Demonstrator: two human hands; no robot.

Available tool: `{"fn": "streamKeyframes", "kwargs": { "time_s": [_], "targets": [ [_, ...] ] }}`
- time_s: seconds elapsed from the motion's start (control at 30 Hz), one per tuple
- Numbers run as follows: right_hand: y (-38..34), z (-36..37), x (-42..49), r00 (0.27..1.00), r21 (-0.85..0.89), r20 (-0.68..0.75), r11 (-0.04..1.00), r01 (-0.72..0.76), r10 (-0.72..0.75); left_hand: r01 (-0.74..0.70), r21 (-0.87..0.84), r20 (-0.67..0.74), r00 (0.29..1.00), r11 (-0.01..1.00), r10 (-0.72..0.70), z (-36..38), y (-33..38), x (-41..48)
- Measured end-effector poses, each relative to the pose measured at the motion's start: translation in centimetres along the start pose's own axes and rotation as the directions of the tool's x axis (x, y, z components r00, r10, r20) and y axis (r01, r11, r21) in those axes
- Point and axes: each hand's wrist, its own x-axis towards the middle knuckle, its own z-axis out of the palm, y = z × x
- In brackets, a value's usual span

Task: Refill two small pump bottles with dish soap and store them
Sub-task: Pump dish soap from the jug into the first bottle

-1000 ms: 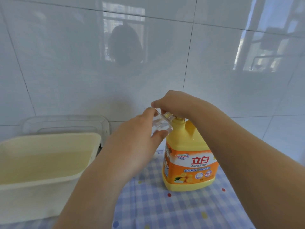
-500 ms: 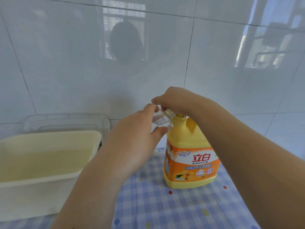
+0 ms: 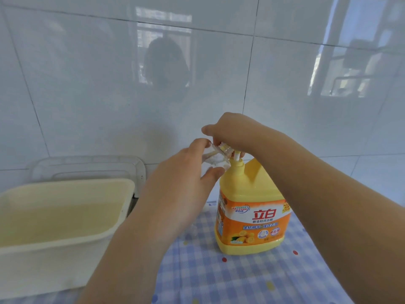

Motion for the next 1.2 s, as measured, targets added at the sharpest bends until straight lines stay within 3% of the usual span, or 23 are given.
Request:
{"fn": "streamKeyframes", "kwargs": {
  "time_s": [0.33,0.6,0.83,1.2],
  "targets": [
    [-0.5,0.0,-0.3,0.993,0.011,0.099,0.998,-0.057,0.056,0.019,-0.049,0.031,0.999,0.999,-0.018,0.3,-0.3,0.0],
    [-0.1,0.2,-0.2,0.995,0.025,0.087,0.998,-0.049,0.047,0.021,-0.058,0.040,0.999,0.998,-0.018,0.4,-0.5,0.1],
    [0.4,1.2,-0.3,0.998,0.045,0.053,0.999,-0.030,0.027,0.051,-0.022,0.130,0.990,0.998,-0.048,0.5,-0.9,0.2],
    [0.6,1.2,-0.1,1.000,0.050,0.021,0.999,-0.011,0.010,0.045,-0.015,0.123,0.991,0.999,-0.043,0.5,-0.8,0.1]
  ]
}}
